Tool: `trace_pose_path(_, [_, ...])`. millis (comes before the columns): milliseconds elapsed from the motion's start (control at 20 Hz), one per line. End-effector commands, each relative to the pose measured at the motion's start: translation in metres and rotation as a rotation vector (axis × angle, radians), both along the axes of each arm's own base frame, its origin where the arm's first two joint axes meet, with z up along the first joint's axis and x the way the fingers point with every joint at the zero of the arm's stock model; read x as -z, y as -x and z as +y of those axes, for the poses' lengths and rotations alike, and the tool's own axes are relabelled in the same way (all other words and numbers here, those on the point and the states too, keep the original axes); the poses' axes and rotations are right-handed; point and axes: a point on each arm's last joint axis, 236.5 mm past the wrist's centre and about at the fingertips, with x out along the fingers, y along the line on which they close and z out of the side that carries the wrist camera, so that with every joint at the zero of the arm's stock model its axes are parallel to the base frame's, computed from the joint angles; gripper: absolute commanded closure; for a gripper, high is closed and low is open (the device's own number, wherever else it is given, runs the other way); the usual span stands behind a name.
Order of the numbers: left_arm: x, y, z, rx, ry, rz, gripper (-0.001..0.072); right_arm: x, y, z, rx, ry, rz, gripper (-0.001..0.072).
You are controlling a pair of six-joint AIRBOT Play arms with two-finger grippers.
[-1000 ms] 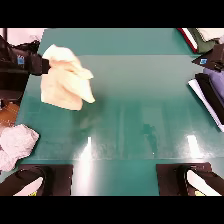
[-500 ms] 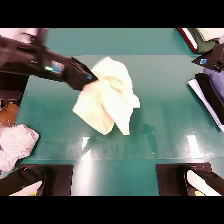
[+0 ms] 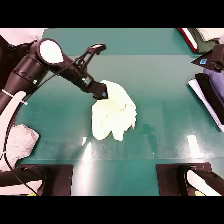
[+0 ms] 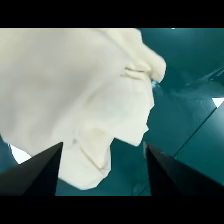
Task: Fold the shirts.
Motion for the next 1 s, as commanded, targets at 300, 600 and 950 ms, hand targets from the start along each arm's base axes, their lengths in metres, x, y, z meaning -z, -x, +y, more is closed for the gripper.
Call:
trace_pose_path(300, [0.123, 0.085, 0.062, -0.177, -0.087, 0.22, 0.0102, -0.001, -0.001, 0.0, 0.003, 0.0, -0.006, 0.0698])
trace_pose_path(600, [0.162, 0.093, 0.032, -0.26, 0.078, 0.23, 0.0102, -0.001, -0.001, 0.0, 0.002, 0.0, -0.006, 0.0698])
trace_pose_path(950, [0.166, 0.087, 0.025, -0.291, 0.074, 0.182, 0.068, 0.003, 0.004, 0.001, -0.011, 0.003, 0.017, 0.0698])
